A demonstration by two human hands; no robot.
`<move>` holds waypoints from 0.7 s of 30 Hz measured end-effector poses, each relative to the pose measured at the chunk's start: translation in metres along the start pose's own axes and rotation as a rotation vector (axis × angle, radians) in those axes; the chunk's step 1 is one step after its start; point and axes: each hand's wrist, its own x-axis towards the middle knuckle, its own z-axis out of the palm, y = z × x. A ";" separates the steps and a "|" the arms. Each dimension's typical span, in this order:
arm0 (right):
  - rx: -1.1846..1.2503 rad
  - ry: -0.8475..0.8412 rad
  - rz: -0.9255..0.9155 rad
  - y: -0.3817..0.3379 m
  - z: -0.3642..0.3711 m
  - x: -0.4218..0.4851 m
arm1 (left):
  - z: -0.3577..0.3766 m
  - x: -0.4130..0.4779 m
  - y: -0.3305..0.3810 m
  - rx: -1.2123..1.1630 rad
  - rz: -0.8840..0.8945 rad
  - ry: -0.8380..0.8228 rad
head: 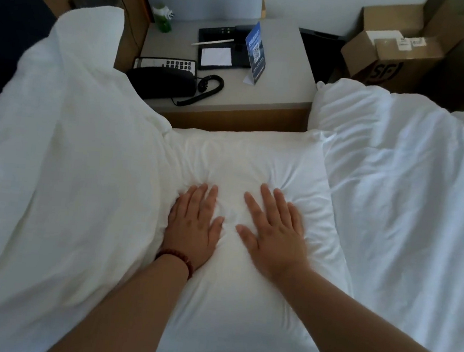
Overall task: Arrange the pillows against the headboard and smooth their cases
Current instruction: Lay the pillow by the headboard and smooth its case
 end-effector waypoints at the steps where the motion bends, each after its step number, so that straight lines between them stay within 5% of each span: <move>1: 0.020 -0.002 -0.004 0.000 -0.001 0.000 | 0.002 0.001 0.001 0.001 -0.009 -0.001; 8: 0.104 0.185 -0.110 0.007 -0.062 0.064 | 0.002 -0.001 0.001 -0.012 -0.034 -0.005; 13: 0.300 -0.115 -0.237 -0.001 -0.083 0.186 | -0.037 0.034 0.012 -0.035 -0.131 0.192; 16: 0.393 -0.323 -0.167 -0.016 -0.064 0.238 | -0.035 0.054 0.016 0.055 -0.305 0.136; 21: 0.310 -0.537 -0.060 -0.018 -0.017 0.261 | 0.002 0.056 0.011 0.078 -0.352 0.054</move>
